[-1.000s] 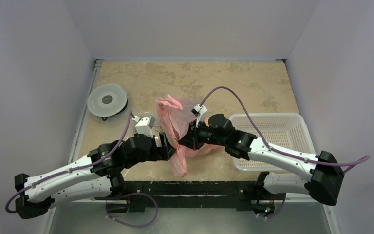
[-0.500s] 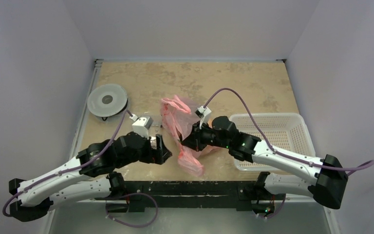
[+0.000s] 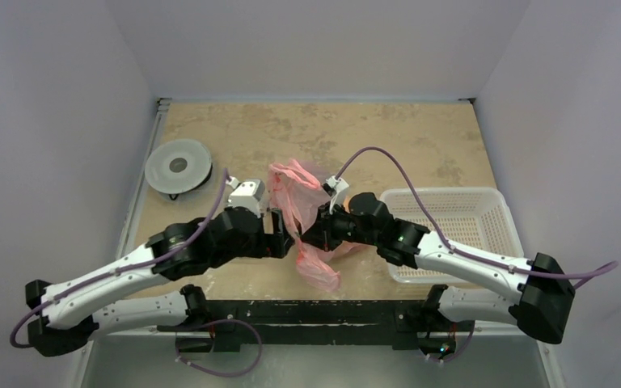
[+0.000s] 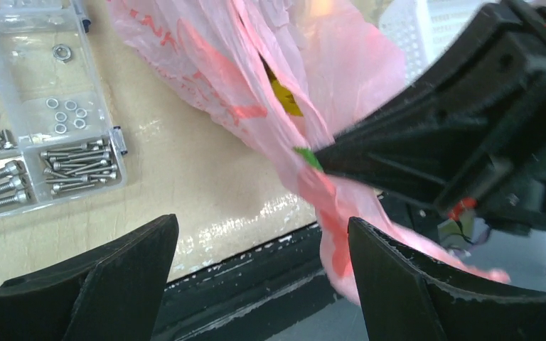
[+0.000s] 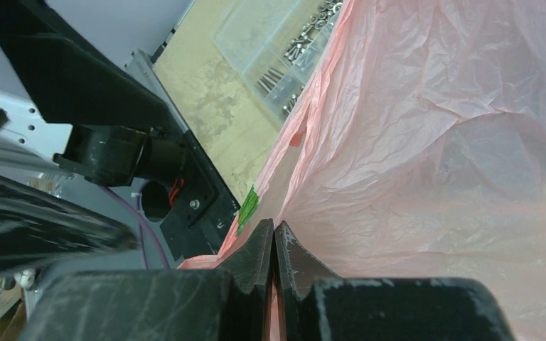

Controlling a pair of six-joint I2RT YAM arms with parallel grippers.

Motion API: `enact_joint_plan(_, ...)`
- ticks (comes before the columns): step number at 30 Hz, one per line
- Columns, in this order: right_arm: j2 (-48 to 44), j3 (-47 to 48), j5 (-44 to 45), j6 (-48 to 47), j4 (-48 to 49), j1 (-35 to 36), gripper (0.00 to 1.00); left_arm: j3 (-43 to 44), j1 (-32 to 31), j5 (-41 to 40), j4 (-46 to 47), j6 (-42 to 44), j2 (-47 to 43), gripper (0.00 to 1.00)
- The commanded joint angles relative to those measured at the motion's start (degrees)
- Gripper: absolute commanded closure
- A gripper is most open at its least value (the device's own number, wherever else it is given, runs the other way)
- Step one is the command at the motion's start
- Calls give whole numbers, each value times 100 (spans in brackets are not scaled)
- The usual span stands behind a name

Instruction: Take the fake fruits out of the plastic bag

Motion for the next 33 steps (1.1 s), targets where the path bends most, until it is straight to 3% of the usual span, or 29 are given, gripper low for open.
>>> enact_joint_plan(1,-96,-46,-100,162,306,36,100,452,33,-451,440,-362,1018,11)
enact_joint_plan(6,-194,-126,-25,166,265,35,100,552,47,-380,635,-403,1753,14)
enact_joint_plan(9,-308,-122,81,91,123,35,100,379,53,-542,422,-731,1924,33)
enact_joint_plan(12,-495,-115,232,19,12,41,100,-92,52,-442,635,-912,1743,47)
enact_joint_plan(17,-783,85,930,-6,-569,35,100,-1063,53,-382,930,-1266,1039,60)
enact_joint_plan(19,-940,231,1567,1,-1011,37,100,-1366,53,-501,738,-1437,764,63)
enact_joint_plan(22,-1315,434,3251,363,-1861,35,100,-1767,53,-697,365,-1665,362,73)
enact_joint_plan(26,-2029,403,5207,1268,-2990,22,100,-1929,53,-1109,-332,-1864,-163,100)
enact_joint_plan(29,-2521,509,6066,1686,-3664,-29,100,-1928,53,-1331,-745,-1790,-711,100)
enact_joint_plan(33,-2883,761,6732,1811,-4144,-44,100,-2030,53,-1235,-527,-1447,-1431,100)
